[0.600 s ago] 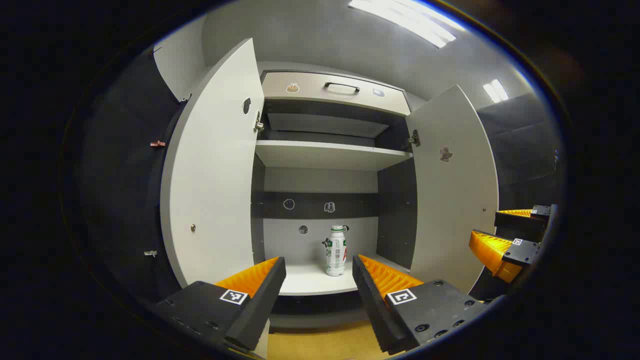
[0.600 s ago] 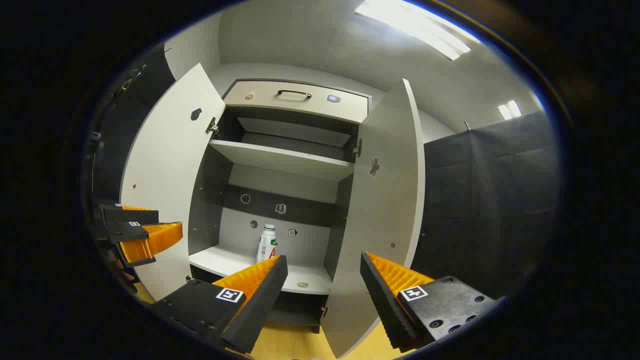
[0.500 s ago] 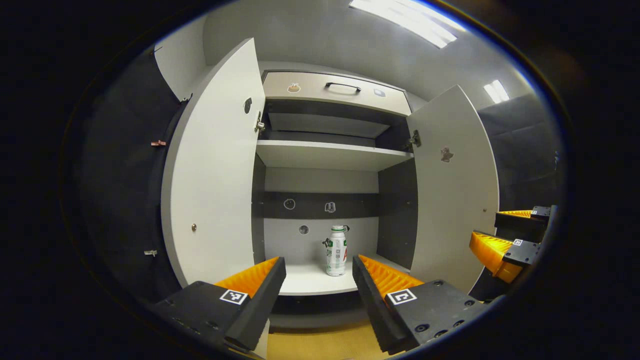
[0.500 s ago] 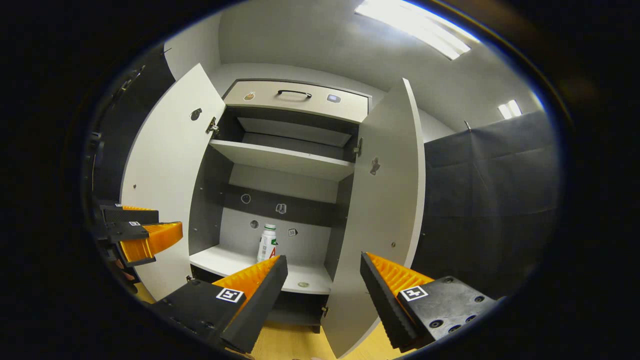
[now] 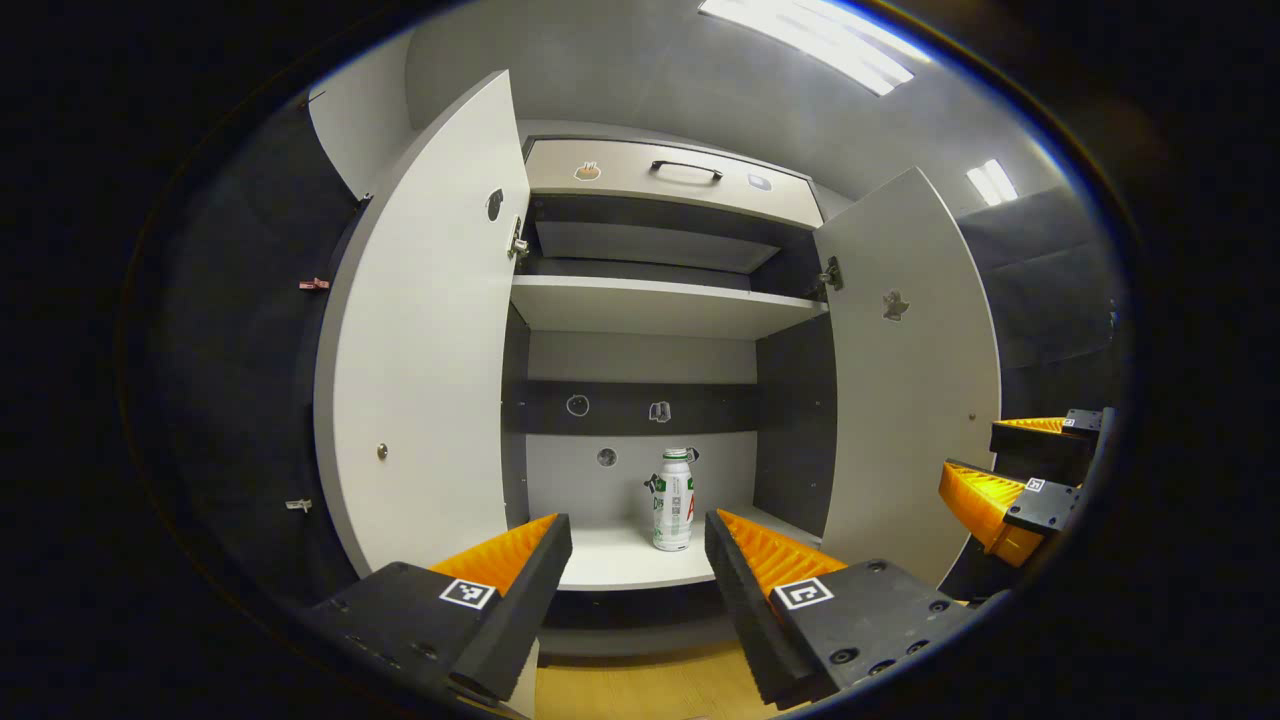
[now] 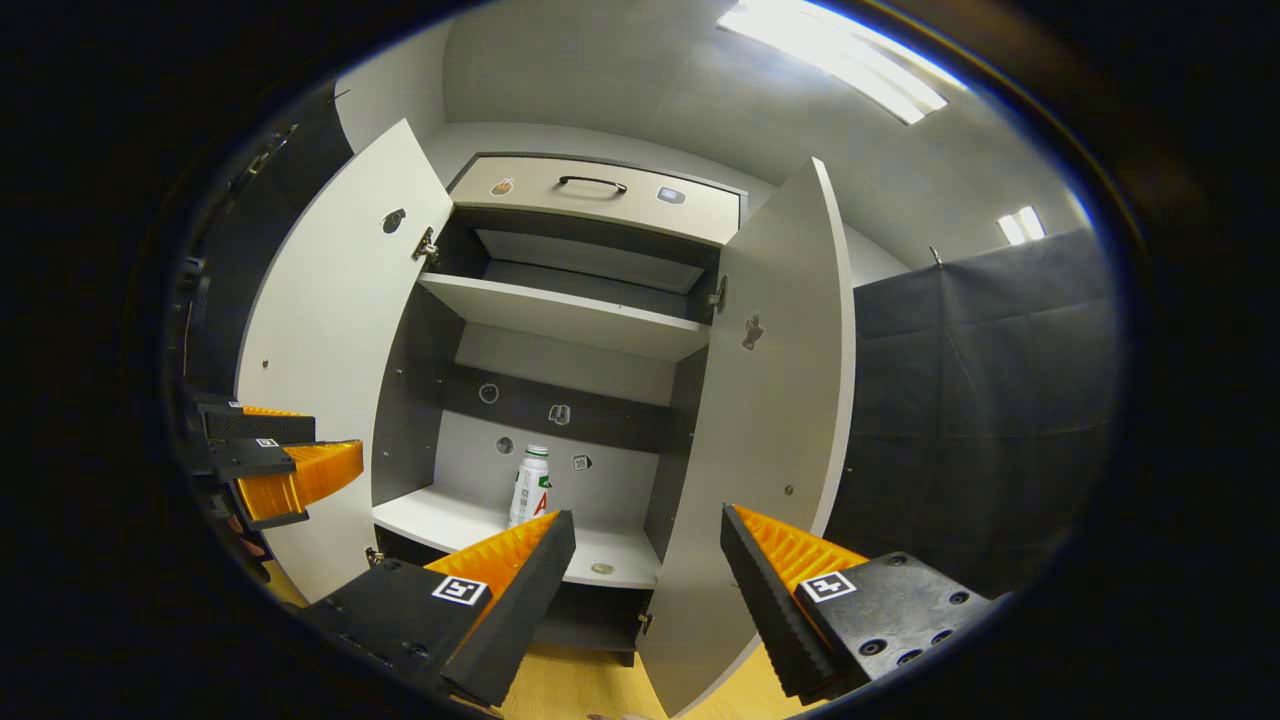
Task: Grasp the bottle in the cabinet with the left hand and place it on the coaster, then close the right door with the right hand and the left door with the left hand.
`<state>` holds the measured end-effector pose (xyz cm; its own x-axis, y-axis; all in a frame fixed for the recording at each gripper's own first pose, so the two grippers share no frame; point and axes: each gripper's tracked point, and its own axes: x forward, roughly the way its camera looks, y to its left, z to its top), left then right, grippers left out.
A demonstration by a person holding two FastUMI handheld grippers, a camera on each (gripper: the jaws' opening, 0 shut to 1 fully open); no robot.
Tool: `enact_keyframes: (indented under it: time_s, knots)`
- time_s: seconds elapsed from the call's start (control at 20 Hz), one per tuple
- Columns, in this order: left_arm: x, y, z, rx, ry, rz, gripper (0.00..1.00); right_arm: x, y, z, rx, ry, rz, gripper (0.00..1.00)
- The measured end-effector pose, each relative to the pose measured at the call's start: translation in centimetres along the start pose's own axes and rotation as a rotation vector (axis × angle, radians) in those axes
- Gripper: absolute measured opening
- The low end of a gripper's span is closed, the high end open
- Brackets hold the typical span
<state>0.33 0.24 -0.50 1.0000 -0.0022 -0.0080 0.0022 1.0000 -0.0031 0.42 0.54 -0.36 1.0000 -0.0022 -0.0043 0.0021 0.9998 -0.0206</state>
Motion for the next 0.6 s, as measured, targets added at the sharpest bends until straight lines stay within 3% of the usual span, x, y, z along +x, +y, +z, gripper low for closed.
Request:
enact_keyframes:
  time_s: [0.25,0.6]
  knots:
    - [0.3,0.5,-0.2,-0.002,0.002,0.005,0.86,0.2,0.4,0.0,-0.009,-0.003,0.003,0.97]
    - [2.0,0.0,-1.7,-0.014,0.039,-0.056,0.86,-0.4,0.0,-0.4,-0.014,0.015,-0.046,0.97]
